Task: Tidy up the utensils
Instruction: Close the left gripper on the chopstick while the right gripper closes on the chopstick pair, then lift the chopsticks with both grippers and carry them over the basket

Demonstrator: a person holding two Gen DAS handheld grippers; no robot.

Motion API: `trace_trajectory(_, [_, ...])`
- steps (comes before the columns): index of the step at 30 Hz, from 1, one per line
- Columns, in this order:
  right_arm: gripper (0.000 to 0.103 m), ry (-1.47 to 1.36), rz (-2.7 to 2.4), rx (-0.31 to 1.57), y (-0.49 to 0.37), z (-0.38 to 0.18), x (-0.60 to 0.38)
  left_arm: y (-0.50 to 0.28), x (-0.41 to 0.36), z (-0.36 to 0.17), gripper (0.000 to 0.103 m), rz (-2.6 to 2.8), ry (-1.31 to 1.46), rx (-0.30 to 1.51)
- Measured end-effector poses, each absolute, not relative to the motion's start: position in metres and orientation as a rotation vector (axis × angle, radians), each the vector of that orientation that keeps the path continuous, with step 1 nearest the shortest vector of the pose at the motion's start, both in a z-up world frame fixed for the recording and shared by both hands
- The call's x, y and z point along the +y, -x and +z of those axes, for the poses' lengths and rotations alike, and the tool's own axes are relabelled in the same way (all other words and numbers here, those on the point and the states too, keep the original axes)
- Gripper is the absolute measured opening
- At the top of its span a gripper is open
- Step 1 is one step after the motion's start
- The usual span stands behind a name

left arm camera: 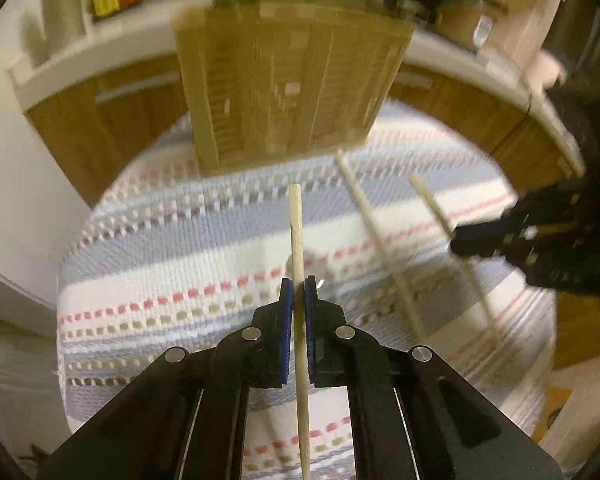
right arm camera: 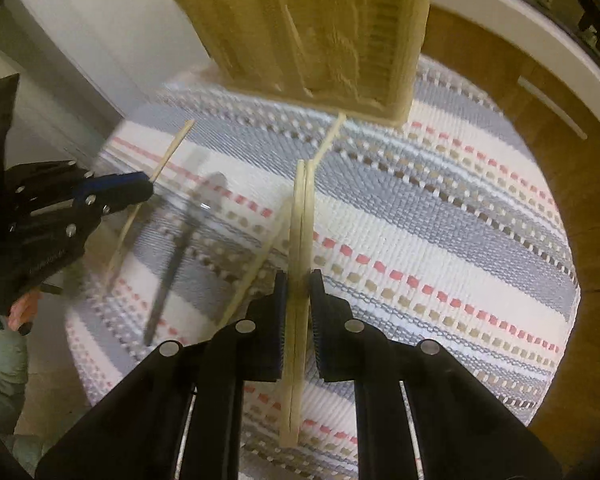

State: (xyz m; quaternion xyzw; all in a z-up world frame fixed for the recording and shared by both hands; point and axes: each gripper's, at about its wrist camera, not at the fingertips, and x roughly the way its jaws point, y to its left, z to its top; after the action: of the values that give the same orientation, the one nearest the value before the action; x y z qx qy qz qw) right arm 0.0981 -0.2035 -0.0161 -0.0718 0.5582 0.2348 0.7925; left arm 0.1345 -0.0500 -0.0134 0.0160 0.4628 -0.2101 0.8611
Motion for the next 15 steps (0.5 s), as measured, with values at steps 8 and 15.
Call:
trace_trajectory(8, [0.010,-0.038,0.611,0.893,-0.065,0.066,-0.261,-0.113,-0.048,0.059,0.004,-0.495,0.020,0.726])
trace_trajectory(15, [0.010,-0.093,0.596,0.673,-0.073,0.134,-0.269,-0.113,-0.045,0.129,0.004,-0.510,0.090,0.489])
